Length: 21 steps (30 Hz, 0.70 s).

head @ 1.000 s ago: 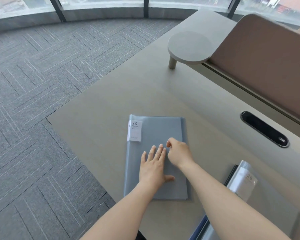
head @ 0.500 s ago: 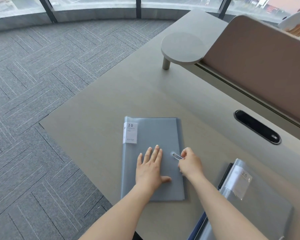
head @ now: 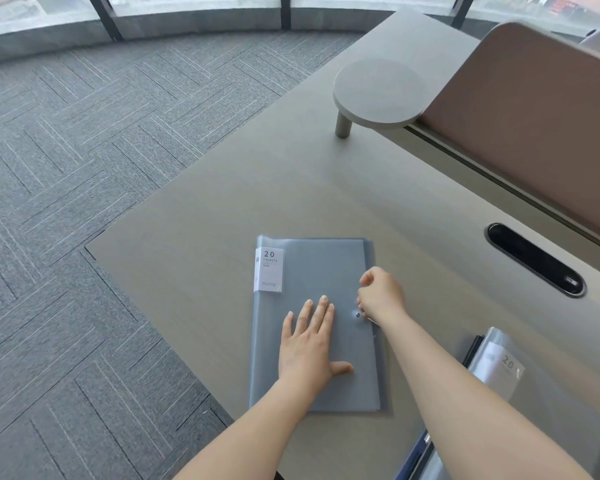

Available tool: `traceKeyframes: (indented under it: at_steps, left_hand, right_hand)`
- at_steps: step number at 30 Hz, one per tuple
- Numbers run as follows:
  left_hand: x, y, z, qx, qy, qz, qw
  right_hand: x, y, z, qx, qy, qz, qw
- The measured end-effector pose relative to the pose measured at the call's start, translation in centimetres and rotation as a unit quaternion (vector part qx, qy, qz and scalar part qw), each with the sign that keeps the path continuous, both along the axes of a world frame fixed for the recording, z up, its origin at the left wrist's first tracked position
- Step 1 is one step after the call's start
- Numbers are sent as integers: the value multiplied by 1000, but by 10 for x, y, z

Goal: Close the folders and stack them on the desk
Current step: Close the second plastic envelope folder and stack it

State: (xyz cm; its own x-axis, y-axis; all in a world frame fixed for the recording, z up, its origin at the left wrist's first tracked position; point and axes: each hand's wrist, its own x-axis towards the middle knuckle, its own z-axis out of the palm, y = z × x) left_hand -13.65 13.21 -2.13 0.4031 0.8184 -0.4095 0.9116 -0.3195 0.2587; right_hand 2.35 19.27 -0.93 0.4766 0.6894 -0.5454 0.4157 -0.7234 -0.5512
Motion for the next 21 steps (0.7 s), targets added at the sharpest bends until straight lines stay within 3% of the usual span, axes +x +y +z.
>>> traceKeyframes:
  at_steps: [3,6,9,12,16,21]
  left_hand:
    - [0,0,0,-1,4,-2,1000]
    - [0,0,1,-8,12,-7,1000]
    - [-1,4,4,-9,22,-19,1000]
    - [-7,14,7,3,23,-6,1000]
    - [-28,26,12,40,31,81,995]
    - [-55,33,19,34,-7,236,971]
  right_hand:
    - [-12,-1,3,8,-29,90,996]
    - [-15,-5,0,16,-25,116,993]
    - [-8,-13,4,41,4,46,998]
    - [4,-29,8,58,-36,-31,997]
    - [15,-55,3,17,-66,-71,995]
    - [8,-72,6,-4,-78,-48,996]
